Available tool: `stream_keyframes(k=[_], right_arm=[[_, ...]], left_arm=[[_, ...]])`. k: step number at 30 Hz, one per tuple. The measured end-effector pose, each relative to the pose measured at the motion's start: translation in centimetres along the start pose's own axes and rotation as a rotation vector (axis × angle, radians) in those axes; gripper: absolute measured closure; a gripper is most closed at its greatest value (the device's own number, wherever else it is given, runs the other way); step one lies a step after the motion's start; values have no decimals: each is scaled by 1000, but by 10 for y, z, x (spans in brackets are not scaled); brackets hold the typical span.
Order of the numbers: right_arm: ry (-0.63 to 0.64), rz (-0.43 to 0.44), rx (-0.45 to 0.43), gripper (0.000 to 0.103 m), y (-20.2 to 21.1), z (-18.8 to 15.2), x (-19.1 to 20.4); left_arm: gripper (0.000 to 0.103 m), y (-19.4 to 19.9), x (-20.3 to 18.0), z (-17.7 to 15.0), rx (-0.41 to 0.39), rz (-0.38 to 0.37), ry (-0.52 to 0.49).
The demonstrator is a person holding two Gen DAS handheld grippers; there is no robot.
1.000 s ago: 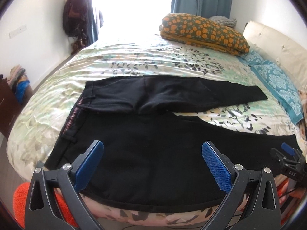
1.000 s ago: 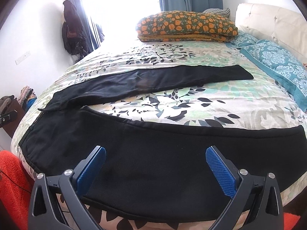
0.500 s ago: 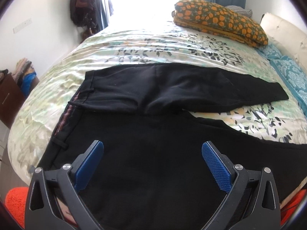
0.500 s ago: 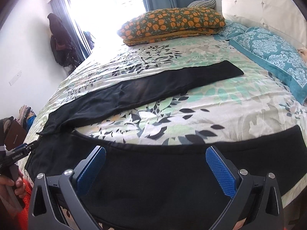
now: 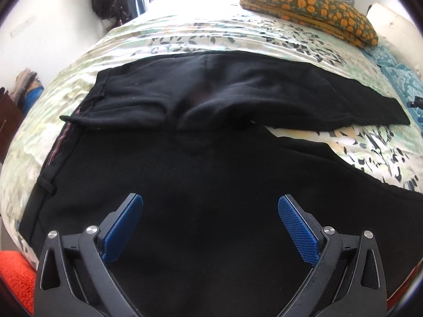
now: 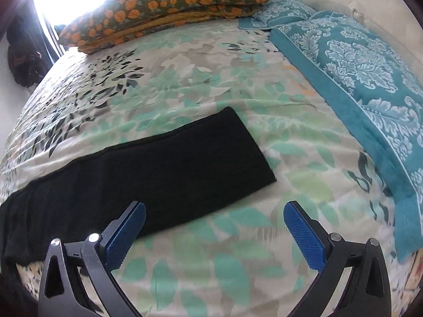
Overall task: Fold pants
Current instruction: 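Close the right gripper on the trouser leg hem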
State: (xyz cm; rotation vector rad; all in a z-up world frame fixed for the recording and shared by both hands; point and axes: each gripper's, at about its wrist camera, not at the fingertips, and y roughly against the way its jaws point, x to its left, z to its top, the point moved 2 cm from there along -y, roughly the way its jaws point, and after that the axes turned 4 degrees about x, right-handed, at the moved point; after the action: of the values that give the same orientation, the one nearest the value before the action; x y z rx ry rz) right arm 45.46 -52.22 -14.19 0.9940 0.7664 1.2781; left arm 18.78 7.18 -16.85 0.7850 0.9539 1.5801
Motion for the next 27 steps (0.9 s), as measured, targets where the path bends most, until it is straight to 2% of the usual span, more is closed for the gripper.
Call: stream_keyframes(k=[3, 6, 9, 10, 11, 12, 13, 14, 16, 21, 24, 27], right_arm=[[-28, 5, 31, 0, -33, 41, -8], [-53, -38, 42, 0, -62, 63, -15], [-97, -40, 51, 0, -88, 75, -23], [-104, -30, 62, 11, -95, 77, -24], [-105, -5, 72, 29, -99, 77, -25], [-99, -3, 63, 63, -98, 77, -24], [-95, -4, 22, 91, -91, 77, -25], [-98, 18, -4, 96, -83, 76, -25], [-100, 54, -44, 96, -64, 70, -24], [21, 121, -162, 96, 13, 35, 9], [101, 188, -218, 96, 67, -12, 38], [127, 285, -252, 96, 123, -80, 61]], left_arm=[[1, -5, -1, 0, 16, -3, 1], [1, -10, -3, -1, 33, 12, -16], [1, -12, -7, -1, 32, 19, -23], [1, -13, -8, 0, 33, 17, -25], [1, -14, -10, 1, 35, 14, -28], [1, -14, -11, 2, 36, 11, -31], [1, -15, -13, 4, 35, 8, -33], [1, -15, -14, 5, 35, 7, -33], [1, -14, -16, 8, 35, -2, -24], [1, -6, -17, 8, 16, -9, -6], [1, 4, -17, 5, 0, 6, -28], [1, 17, -16, 4, -19, 4, -46]])
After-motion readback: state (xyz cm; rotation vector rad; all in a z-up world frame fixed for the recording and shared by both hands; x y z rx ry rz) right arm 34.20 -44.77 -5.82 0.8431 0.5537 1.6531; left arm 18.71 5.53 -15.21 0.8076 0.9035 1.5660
